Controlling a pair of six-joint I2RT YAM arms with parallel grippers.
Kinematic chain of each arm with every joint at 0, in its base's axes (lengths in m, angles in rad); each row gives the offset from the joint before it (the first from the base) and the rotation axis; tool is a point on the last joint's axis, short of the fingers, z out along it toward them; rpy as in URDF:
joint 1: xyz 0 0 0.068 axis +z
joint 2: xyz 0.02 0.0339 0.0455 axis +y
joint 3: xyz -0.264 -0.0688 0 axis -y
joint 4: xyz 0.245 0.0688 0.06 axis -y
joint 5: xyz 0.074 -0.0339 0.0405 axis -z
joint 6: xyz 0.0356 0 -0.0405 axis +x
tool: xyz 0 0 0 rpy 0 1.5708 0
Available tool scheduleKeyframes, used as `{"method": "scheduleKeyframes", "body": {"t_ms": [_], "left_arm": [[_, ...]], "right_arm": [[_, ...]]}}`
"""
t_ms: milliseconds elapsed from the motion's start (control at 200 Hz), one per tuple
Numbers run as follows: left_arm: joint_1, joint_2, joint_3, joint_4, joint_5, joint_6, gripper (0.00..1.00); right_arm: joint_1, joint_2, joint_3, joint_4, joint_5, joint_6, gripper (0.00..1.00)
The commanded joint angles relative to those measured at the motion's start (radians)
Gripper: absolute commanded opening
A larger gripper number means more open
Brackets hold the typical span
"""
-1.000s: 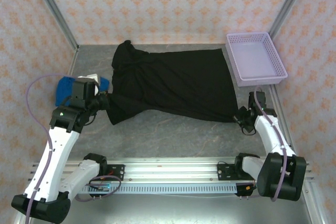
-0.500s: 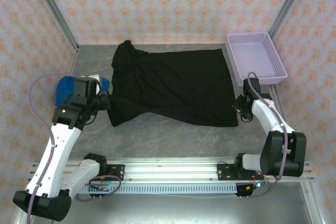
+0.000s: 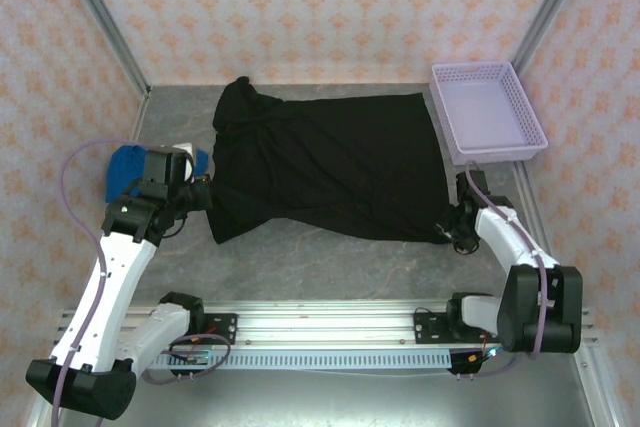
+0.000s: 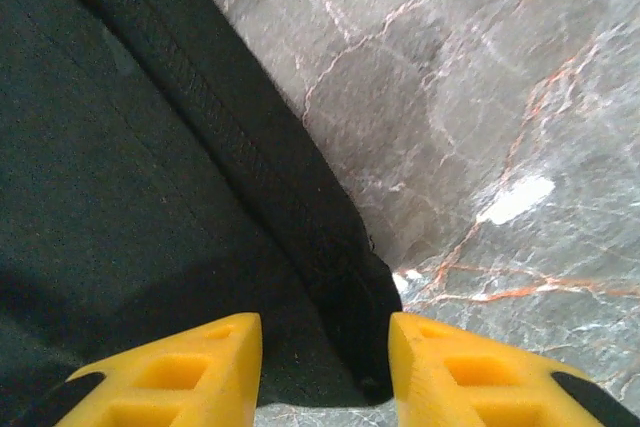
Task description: Fold the inside-out t-shirt
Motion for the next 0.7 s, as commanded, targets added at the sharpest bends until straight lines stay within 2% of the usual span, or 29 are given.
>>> {"method": "scheduleKeyframes", "body": {"t_ms": [0,160,375,435,585,695], "left_arm": [[0.01,-0.002,-0.004,0.015,0.01,0.015,0.0],[0.011,0.0,-0.006,0.016,0.013,0.015,0.0],[0.011,0.001,-0.013,0.016,0.013,0.017,0.0],[0.011,0.002,-0.015,0.016,0.01,0.018,0.0],[0.011,-0.002,-0.014,0.01,-0.004,0.023,0.0],[0.01,-0.008,-0.011,0.006,-0.013,0.024,0.0]], "right_arm": [[0.009,-0.012,0.006,-0.02,-0.011,0.011,0.4],[0.008,-0.085,0.011,-0.066,-0.009,0.017,0.46],[0.015,-0.085,-0.034,-0.031,-0.035,0.051,0.51],[0.015,-0.074,-0.037,-0.015,-0.038,0.053,0.46],[0.015,-0.065,-0.027,-0.007,-0.006,0.047,0.2],[0.015,-0.076,-0.018,-0.019,0.041,0.038,0.08]]}}
